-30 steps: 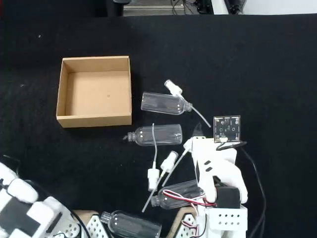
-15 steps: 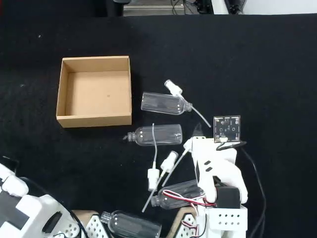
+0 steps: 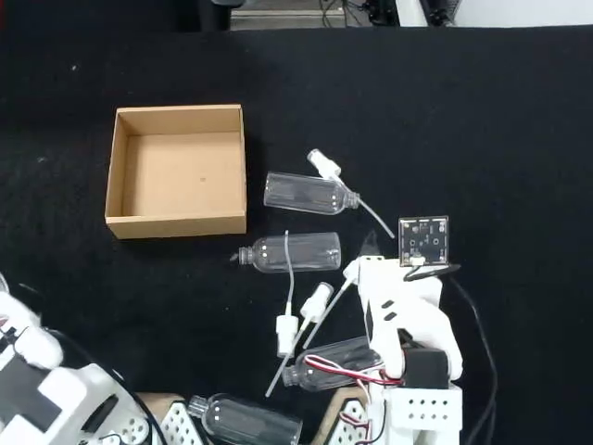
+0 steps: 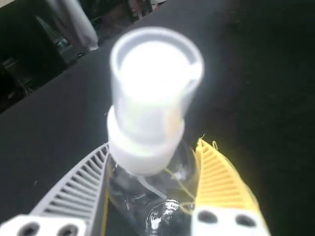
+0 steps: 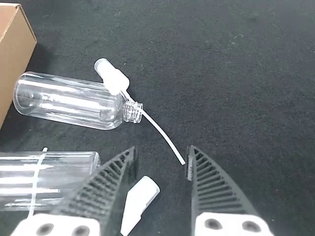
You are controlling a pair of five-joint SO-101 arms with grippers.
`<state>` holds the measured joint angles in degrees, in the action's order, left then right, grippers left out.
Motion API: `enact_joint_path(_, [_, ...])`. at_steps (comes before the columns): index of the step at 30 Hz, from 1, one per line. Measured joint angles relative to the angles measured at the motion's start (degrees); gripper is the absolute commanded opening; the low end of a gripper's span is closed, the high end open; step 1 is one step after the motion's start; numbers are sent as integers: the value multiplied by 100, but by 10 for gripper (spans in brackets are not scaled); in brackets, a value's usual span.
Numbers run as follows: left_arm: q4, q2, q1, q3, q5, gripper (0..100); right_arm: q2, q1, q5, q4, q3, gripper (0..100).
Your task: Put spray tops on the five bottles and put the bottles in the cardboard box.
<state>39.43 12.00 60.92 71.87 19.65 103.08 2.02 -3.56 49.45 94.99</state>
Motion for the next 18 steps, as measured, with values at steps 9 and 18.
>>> enact_joint_path(9, [-3209,2409,-1345,-967,-536,29,0,0,0,0,88,138])
enact_joint_path(18, [-5275,2822,-3842,-2347,-554,29,0,0,0,0,167,138])
